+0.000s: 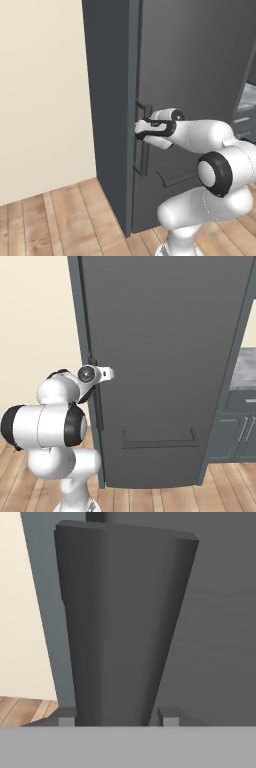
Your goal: Retrieve the tangerine and apple from the fridge and place them into the bowl on the dining table.
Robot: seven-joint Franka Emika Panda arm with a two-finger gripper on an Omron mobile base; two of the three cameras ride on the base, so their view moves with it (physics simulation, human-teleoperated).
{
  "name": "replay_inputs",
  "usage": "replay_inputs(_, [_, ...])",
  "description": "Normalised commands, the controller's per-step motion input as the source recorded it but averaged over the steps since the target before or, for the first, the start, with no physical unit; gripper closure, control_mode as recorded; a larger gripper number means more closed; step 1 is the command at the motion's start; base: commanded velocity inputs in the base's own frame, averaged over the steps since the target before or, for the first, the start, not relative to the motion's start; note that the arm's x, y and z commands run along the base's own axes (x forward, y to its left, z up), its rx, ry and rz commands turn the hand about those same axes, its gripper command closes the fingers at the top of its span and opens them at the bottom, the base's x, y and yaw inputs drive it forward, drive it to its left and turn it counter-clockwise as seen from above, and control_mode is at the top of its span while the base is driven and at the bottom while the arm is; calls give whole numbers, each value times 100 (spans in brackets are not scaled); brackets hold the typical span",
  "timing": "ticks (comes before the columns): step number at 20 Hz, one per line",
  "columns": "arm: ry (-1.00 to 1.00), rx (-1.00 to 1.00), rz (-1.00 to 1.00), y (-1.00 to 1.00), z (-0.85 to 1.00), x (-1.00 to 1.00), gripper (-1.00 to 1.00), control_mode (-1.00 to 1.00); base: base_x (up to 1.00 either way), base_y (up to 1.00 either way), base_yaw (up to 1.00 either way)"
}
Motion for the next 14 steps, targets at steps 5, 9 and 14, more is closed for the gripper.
replay_inputs(5, [19,0,0,-37,18,-55,100,-100,0,0,0])
replay_inputs(9, [18,0,0,-39,25,-47,100,-100,0,0,0])
replay_inputs(14, [14,0,0,-41,27,-45,100,-100,0,0,0])
